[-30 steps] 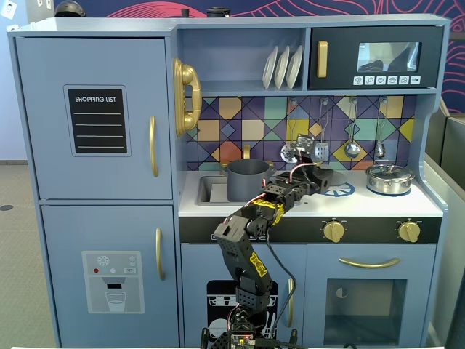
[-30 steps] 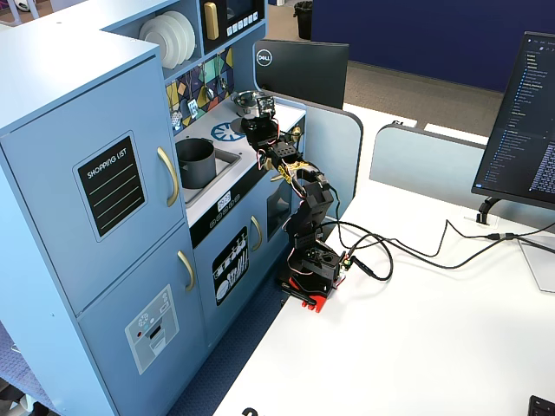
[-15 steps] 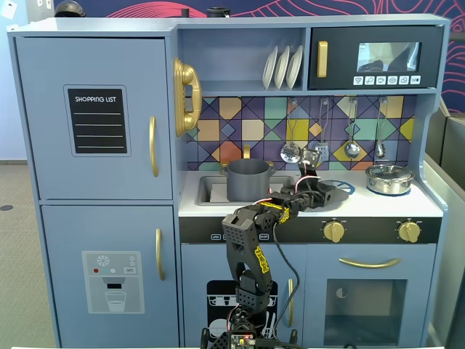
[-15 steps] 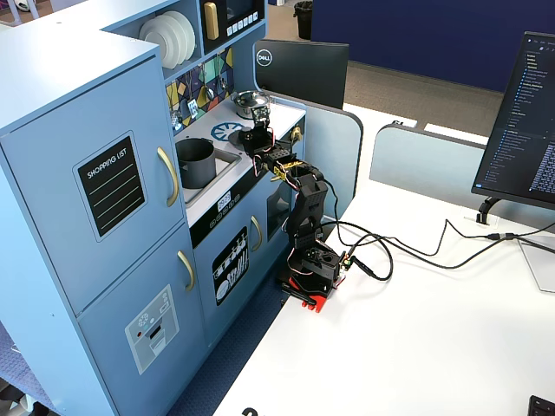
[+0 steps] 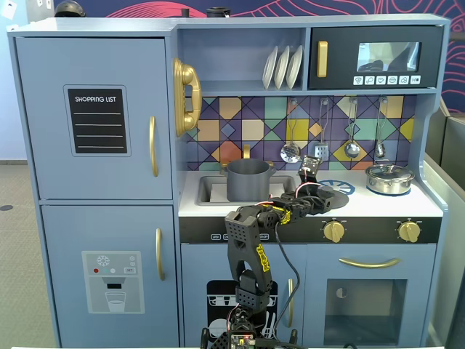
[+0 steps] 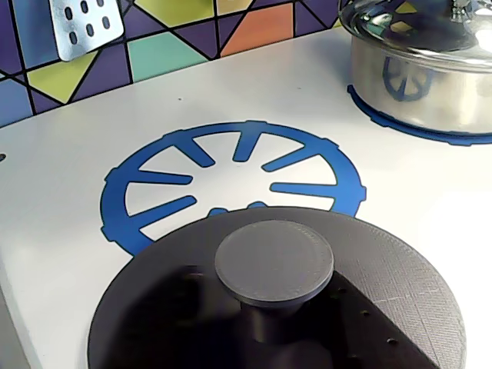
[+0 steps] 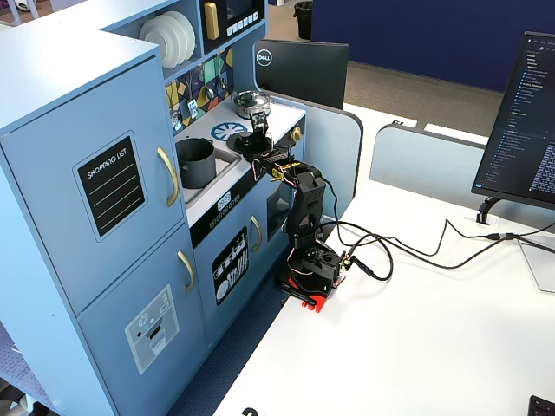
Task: Take off the lid from the gray recipient and place it on the counter
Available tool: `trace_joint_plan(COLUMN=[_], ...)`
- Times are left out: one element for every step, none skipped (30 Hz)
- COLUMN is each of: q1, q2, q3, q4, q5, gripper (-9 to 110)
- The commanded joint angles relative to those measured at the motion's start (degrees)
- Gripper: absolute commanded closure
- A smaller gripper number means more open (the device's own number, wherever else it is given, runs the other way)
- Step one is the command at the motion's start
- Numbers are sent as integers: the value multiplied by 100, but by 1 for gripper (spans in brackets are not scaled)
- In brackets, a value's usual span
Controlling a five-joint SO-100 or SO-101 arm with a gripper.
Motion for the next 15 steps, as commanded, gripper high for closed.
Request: trace_joint_plan(q1=[44, 70, 97, 132, 185, 237, 272, 308, 334, 352, 369, 369, 360, 343, 308], q2=[123, 141, 149, 158, 176, 193, 202, 220, 229, 246, 255, 264, 281, 299, 325], q3=[-44, -44, -44, -44, -44, -44, -44, -44, -44, -44, -53, -53, -62, -70, -97], q4=[-220, -229, -237, -272, -290, -290, -290, -290, -290, -290, -299, -308, -316, -316, -325], q5=[-97, -79, -35, -9, -9, -26, -44, -44, -44, -35, -53, -53, -53, -35, -9], gripper=[77, 74, 72, 70, 70, 70, 70, 71, 71, 71, 71, 71, 72, 72, 72])
